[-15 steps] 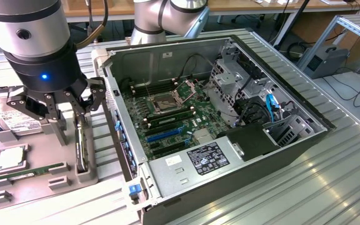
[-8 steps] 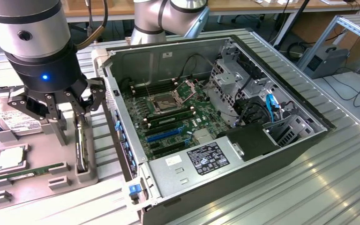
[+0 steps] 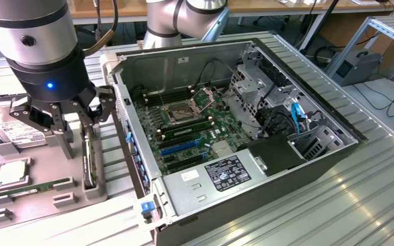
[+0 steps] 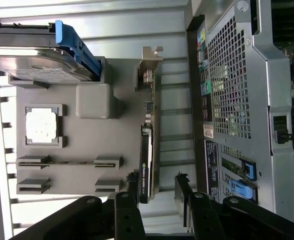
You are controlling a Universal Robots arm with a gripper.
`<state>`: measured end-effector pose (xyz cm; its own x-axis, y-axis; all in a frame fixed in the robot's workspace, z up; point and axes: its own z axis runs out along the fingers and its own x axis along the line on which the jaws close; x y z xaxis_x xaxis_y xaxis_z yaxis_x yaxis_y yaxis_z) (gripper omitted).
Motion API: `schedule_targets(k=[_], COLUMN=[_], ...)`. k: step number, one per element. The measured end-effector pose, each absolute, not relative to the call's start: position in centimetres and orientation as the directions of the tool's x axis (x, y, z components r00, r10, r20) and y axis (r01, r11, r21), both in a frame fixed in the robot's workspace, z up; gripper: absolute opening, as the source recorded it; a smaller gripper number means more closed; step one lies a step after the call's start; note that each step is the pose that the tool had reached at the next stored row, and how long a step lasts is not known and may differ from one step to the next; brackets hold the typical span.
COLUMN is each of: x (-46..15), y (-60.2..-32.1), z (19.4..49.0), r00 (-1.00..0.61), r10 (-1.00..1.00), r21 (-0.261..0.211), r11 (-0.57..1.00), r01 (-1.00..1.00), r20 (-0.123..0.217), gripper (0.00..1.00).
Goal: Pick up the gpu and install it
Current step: 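Pick up the gpu and move the gpu toward the slot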
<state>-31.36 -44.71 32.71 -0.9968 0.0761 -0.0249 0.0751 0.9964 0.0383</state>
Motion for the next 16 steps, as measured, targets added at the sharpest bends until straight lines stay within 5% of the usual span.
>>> schedule_targets(k=[16], x=[-31.36], y=[-44.62], z=[32.07], r00=[-0.997], r10=[0.076], r21=[0.038], r11=[0.996], r01=[0.075], r20=[-0.025], gripper=[0.42])
